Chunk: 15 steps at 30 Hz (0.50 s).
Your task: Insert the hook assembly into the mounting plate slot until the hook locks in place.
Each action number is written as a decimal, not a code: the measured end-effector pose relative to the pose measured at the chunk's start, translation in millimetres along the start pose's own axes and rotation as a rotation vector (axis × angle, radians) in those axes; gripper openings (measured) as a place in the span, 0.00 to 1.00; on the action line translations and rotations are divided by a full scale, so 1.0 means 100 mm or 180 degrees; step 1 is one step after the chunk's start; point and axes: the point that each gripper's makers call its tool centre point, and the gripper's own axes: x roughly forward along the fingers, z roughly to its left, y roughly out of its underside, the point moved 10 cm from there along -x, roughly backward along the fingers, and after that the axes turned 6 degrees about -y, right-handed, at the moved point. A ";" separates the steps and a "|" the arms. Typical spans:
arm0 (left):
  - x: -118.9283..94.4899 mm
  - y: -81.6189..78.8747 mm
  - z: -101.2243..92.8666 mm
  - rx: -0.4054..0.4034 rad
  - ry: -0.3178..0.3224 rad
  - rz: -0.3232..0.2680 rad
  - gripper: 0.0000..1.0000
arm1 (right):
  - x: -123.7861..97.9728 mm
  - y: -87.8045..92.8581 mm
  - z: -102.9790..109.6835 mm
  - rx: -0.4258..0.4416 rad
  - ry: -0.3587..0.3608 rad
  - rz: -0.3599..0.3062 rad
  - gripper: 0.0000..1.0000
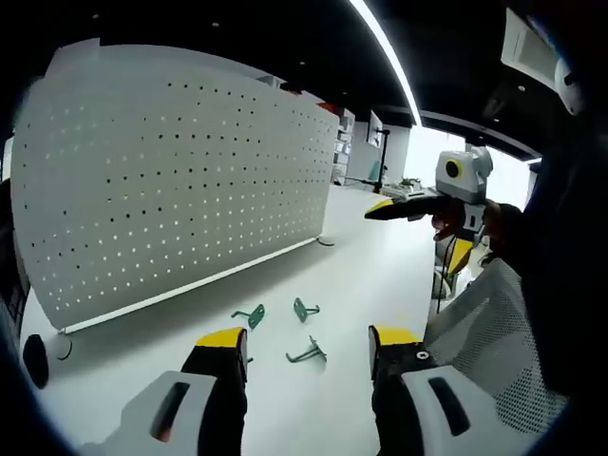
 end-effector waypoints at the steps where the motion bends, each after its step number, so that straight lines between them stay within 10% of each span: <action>1: 0.03 -0.02 0.02 0.0051 -0.0003 0.0025 0.50 | 0.00 0.01 -0.01 0.0010 0.0005 -0.0001 0.96; 15: 0.56 -0.07 0.37 0.0751 -0.0038 0.0511 0.29 | 0.03 0.07 -0.06 0.0109 0.0020 0.0023 0.95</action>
